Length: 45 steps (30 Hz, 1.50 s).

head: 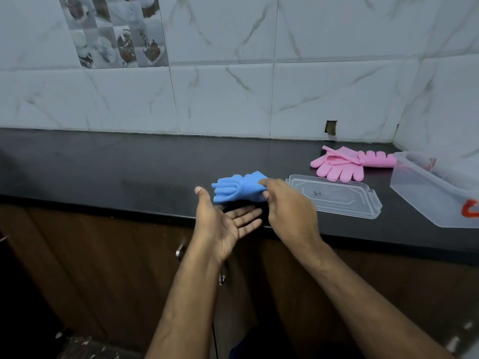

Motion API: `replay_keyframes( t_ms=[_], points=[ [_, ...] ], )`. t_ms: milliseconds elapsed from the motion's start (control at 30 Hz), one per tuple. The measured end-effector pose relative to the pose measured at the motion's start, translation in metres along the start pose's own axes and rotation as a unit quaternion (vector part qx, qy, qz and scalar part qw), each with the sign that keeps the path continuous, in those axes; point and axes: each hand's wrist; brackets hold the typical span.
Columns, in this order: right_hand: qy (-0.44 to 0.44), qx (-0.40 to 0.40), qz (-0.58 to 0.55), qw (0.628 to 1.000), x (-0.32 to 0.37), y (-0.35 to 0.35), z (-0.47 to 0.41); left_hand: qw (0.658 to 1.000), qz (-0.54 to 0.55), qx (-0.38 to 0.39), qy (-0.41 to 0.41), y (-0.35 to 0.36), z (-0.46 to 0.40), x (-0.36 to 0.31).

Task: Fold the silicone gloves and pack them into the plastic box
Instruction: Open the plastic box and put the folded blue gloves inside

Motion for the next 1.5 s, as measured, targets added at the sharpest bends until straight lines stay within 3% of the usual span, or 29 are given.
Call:
replay_keyframes(
  t_ms=[167,367,567,733,867,1067,1167,1333,1500],
  points=[
    [-0.024,0.039,-0.074,0.996,-0.012,-0.048,0.015,0.992,0.122,0.019,-0.027,0.010,0.018,0.001],
    [-0.099,0.079,-0.051,0.991,-0.021,-0.094,0.026,0.994,0.097,0.037,-0.017,0.044,0.030,0.001],
    [-0.097,0.081,-0.141,0.982,-0.050,-0.134,0.022,0.994,0.079,0.057,0.049,0.085,0.032,0.013],
    [0.031,0.018,-0.246,0.969,-0.079,-0.166,0.009,0.990,0.082,0.100,0.049,0.131,0.027,0.039],
    [0.124,0.012,-0.228,0.966,-0.111,-0.190,-0.010,0.986,0.073,0.144,0.044,0.171,0.021,0.069],
    [0.274,0.030,-0.416,0.867,-0.156,-0.238,-0.042,0.971,-0.002,0.229,0.074,0.226,0.012,0.108],
    [0.315,0.014,-0.398,0.861,-0.180,-0.260,-0.060,0.955,-0.066,0.279,0.072,0.248,0.004,0.124],
    [0.373,0.061,-0.323,0.868,-0.206,-0.281,-0.090,0.934,-0.103,0.335,0.066,0.283,-0.027,0.141],
    [0.346,-0.060,-0.173,0.920,-0.217,-0.280,-0.121,0.913,-0.146,0.367,0.098,0.311,-0.071,0.157]
  ],
)
Point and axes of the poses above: each hand's wrist, its own z-axis away from the middle knuckle, its own y-axis out of the palm, x = y × z, and after that the axes turned 15 degrees about y, right-handed
